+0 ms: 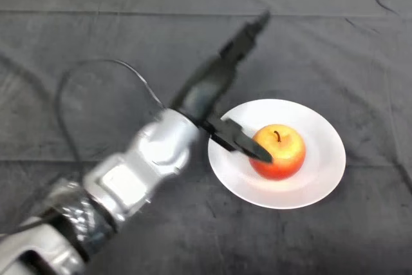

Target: Move the apple to the plate

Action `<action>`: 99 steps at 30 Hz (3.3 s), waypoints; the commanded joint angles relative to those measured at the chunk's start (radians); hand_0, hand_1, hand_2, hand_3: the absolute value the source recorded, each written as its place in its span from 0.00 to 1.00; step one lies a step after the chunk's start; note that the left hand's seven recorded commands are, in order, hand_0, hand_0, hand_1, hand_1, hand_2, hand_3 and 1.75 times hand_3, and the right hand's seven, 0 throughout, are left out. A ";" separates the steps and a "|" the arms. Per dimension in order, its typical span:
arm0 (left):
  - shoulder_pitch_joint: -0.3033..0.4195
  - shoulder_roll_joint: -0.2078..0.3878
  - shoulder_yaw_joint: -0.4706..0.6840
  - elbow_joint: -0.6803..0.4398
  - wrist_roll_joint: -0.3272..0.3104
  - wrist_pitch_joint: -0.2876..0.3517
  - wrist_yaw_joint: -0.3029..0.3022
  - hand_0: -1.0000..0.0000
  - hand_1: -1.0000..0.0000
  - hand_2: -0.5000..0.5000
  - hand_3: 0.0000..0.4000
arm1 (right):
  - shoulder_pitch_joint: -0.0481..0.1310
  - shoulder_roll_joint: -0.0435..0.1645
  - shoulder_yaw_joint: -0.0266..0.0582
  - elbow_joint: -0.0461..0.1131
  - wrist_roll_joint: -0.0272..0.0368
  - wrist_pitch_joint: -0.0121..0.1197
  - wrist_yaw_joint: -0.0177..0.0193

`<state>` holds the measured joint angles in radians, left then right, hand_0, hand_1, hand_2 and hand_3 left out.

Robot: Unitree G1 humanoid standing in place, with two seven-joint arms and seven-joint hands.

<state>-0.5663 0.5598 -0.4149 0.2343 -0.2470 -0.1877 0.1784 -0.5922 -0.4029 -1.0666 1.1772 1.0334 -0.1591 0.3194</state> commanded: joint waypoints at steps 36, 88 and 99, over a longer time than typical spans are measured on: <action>0.583 0.329 1.042 0.399 -0.380 -0.348 -0.279 1.00 1.00 0.50 0.00 | 0.000 -0.028 -0.0083 -0.011 -0.0022 -0.001 0.0018; 0.435 0.353 1.165 0.730 -0.298 -0.412 -0.354 1.00 1.00 0.50 0.00 | 0.006 -0.048 -0.0178 0.009 0.0032 0.008 0.0161; 0.428 0.348 1.172 0.741 -0.286 -0.418 -0.363 1.00 1.00 0.50 0.00 | 0.005 -0.050 -0.0182 0.010 0.0032 0.010 0.0174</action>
<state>-0.1027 0.8343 0.7270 0.9478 -0.5461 -0.5768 -0.1746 -0.5914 -0.4056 -1.0709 1.1774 1.0341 -0.1533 0.3208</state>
